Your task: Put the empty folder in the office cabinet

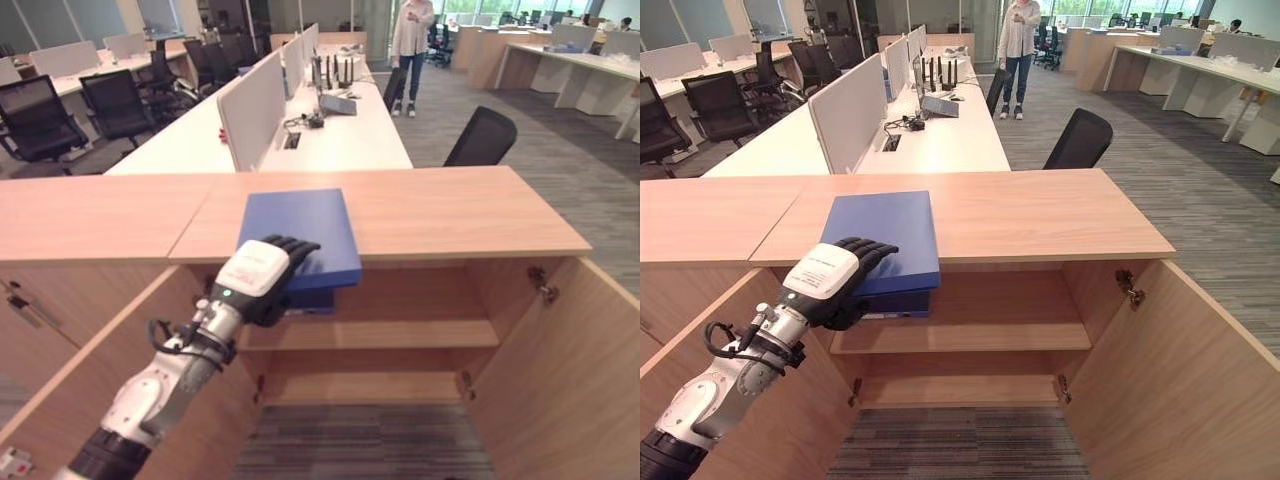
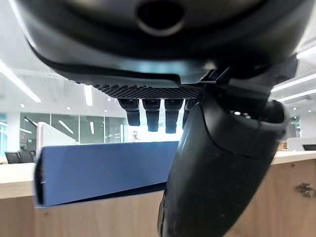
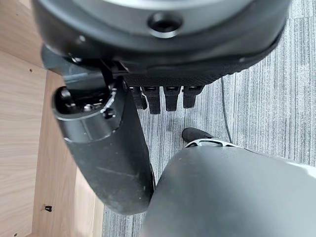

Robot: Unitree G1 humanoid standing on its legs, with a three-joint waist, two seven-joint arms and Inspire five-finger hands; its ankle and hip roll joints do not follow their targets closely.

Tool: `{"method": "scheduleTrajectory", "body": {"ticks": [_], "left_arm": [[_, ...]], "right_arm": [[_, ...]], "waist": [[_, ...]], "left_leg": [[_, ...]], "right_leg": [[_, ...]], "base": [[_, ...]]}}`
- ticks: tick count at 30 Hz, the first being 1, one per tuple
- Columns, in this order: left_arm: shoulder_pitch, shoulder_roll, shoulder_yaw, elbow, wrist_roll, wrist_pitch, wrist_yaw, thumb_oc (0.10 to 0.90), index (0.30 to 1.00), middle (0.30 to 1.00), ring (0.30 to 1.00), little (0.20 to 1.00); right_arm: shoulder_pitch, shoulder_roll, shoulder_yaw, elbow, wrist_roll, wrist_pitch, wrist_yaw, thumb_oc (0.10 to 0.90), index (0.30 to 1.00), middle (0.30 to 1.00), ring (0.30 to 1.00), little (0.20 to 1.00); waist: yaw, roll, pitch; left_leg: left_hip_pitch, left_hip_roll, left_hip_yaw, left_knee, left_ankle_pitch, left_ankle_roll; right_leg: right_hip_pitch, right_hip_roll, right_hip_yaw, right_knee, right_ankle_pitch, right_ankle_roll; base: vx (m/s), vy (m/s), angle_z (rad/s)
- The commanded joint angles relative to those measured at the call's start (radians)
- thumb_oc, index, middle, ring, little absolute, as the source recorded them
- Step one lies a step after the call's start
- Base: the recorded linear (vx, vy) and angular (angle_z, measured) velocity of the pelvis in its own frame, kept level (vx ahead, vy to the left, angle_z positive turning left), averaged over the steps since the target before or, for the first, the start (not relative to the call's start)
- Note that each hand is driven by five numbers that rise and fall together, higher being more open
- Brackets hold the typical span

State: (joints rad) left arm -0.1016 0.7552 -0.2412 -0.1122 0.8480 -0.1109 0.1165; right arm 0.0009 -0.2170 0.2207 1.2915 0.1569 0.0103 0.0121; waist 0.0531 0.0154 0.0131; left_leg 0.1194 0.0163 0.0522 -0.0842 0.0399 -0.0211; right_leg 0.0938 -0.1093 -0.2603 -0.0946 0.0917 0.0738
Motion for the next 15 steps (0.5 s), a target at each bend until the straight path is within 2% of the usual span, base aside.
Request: {"method": "scheduleTrajectory", "body": {"ticks": [1,15], "left_arm": [[-0.217,-0.014,0.045,0.023,0.061,0.051,0.146,0.8,0.9,0.9,0.9,0.9],[-0.29,-0.019,0.034,0.179,0.172,0.151,0.235,0.8,0.9,0.9,0.9,0.9]], "right_arm": [[-0.024,-0.008,0.054,0.032,-0.04,-0.002,-0.02,0.8,0.9,0.9,0.9,0.9],[-0.017,-0.019,0.063,0.038,-0.059,-0.01,-0.03,0.8,0.9,0.9,0.9,0.9]], "waist": [[-0.012,-0.054,0.004],[-0.023,-0.06,0.003]], "left_leg": [[0.02,-0.013,-0.034,-0.003,-0.097,-0.008],[0.022,-0.013,-0.025,-0.003,-0.101,-0.006]], "right_leg": [[0.042,-0.02,-0.014,0.007,-0.06,0.065],[0.039,-0.019,-0.007,0.007,-0.057,0.067]], "base": [[0.0,0.0,0.0],[0.0,0.0,0.0]]}}
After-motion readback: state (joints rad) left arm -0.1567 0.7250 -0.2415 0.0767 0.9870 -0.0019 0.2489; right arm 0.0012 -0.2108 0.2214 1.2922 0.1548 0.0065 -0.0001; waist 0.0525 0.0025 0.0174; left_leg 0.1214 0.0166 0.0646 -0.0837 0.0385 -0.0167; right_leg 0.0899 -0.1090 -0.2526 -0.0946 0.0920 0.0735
